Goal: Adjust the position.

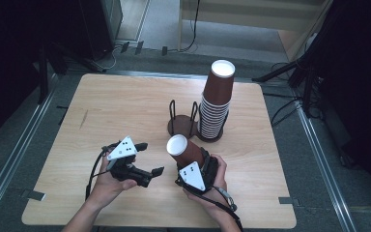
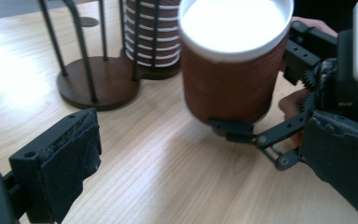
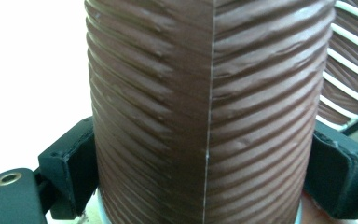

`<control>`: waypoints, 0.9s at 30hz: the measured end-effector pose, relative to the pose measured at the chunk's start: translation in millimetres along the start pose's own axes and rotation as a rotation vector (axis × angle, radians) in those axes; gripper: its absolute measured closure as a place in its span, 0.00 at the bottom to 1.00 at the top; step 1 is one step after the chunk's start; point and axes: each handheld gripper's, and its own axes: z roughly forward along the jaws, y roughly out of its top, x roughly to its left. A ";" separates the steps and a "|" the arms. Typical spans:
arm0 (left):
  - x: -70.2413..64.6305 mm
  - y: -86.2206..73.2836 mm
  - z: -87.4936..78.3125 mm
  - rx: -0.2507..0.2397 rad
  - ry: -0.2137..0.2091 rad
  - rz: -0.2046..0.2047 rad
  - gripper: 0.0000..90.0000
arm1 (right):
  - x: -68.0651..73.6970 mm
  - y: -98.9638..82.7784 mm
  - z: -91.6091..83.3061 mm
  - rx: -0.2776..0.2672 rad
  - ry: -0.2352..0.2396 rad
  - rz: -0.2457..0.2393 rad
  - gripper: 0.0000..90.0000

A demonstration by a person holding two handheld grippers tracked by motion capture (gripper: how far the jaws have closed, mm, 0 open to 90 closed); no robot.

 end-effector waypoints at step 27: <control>-8.3 1.0 7.7 0.062 -0.061 0.018 0.08 | 32.4 -2.2 -6.7 -0.076 0.101 -0.291 0.11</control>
